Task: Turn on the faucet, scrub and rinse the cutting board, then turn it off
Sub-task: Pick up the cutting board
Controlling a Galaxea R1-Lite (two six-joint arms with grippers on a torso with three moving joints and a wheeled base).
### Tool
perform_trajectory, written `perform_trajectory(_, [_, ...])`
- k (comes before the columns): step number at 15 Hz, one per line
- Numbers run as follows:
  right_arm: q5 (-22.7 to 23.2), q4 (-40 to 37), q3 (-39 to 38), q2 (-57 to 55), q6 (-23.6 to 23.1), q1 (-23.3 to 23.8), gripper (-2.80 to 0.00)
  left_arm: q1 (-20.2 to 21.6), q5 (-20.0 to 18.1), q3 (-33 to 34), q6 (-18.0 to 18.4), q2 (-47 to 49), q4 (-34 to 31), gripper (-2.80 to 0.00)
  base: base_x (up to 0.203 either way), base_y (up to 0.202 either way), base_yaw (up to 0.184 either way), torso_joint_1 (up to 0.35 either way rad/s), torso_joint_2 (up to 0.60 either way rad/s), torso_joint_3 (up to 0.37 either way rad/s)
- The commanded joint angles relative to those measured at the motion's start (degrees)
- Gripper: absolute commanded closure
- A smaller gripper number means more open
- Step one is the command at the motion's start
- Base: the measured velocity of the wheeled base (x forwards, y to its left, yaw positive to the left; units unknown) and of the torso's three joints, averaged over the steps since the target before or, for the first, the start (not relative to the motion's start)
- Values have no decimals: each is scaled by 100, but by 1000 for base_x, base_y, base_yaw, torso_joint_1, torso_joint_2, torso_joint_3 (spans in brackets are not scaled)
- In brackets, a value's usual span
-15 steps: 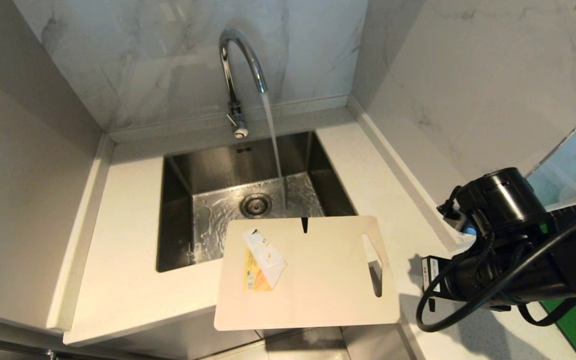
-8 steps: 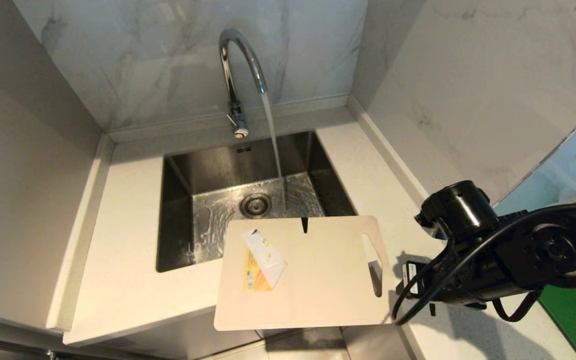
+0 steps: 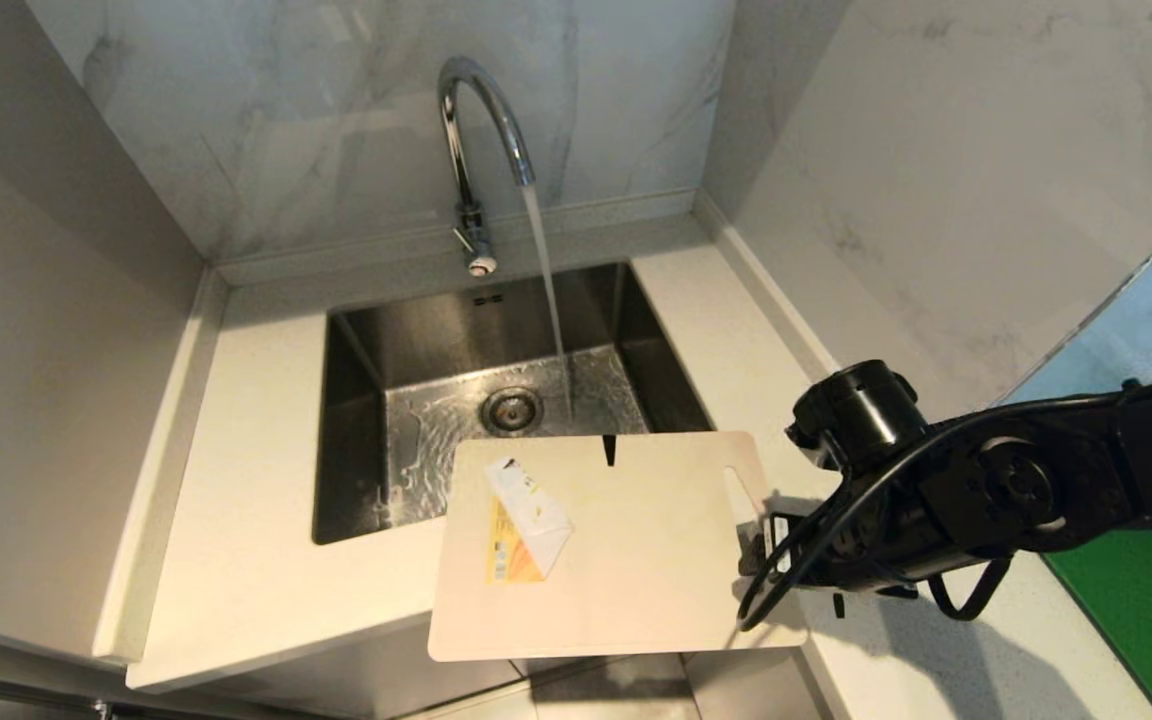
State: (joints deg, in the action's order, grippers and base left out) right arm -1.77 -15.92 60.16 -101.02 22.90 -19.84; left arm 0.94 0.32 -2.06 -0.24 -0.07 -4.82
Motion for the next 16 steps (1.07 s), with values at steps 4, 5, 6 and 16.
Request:
perform_trajectory(4, [107,421,73,-409,-5,-204,-280,3,3,3,-2,-10,-2,0,0,0,0,0,0,0])
perform_trajectory(5, [107,431,82,-461,-12,-246,-280,3,3,-5,-2,-10,-2,0,0,0,0,0,0,0])
perform_trajectory(6, [112,466,83,-524,-10,-273,-280,3,3,-5,-2,-10,-2,0,0,0,0,0,0,0])
perform_trajectory(16, [125,1315,65,-1048,-49,-276,-280,3,3,4,-2,-17,-2,0,0,0,0,0,0,0])
